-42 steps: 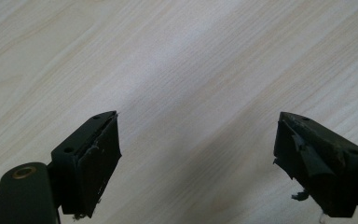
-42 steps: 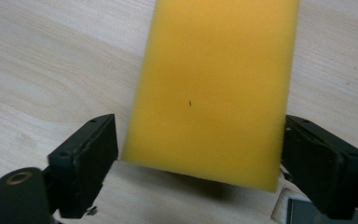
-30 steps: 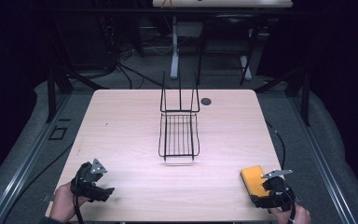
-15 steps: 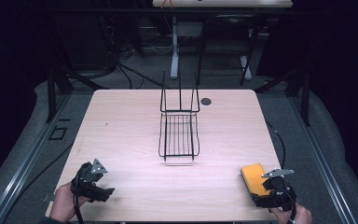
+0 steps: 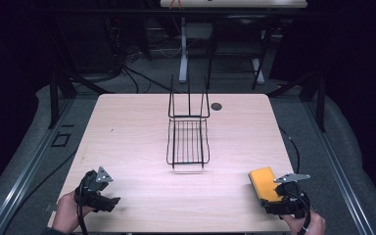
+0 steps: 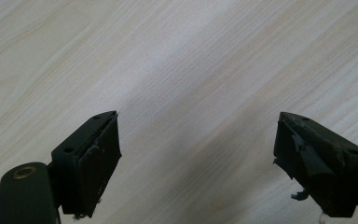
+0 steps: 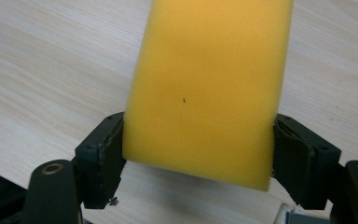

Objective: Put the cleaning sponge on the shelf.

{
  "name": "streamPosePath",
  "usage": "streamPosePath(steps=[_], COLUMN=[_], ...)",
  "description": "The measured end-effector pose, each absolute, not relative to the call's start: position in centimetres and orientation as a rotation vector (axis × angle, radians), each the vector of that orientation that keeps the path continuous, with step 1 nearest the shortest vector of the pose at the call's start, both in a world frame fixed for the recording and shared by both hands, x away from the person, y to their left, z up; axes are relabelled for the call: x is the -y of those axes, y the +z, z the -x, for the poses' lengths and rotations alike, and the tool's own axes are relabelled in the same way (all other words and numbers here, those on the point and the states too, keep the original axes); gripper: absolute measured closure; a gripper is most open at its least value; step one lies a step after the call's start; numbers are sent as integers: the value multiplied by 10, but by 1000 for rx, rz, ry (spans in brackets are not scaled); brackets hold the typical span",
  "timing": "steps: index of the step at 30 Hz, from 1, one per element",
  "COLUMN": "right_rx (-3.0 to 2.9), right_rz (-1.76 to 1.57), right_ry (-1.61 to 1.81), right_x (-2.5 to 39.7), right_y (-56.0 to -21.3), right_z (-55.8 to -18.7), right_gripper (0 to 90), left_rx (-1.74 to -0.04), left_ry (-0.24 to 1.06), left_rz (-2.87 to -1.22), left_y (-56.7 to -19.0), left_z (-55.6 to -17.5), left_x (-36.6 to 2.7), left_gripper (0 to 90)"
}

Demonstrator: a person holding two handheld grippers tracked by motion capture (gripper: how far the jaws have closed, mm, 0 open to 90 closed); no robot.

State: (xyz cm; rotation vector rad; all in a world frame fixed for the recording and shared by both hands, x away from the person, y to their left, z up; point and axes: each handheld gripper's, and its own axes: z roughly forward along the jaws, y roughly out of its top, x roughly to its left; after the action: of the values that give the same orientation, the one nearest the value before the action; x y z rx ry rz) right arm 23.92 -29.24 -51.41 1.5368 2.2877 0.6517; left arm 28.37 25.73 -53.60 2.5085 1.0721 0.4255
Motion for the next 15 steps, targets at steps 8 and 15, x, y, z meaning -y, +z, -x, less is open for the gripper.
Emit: streamPosePath(steps=[8,15], right_rx=[-2286,-2286], right_rz=[-1523,-1499], right_ry=[662,672], right_x=[287,282], right_y=[-507,-500], right_z=[-242,-248], right_gripper=[248,250], left_rx=[-1061,-1063], left_ry=[420,420], left_rz=[-2519,-2518], left_y=[-536,-536], left_z=[-284,-284], left_x=[-256,-256], left_gripper=[144,144])
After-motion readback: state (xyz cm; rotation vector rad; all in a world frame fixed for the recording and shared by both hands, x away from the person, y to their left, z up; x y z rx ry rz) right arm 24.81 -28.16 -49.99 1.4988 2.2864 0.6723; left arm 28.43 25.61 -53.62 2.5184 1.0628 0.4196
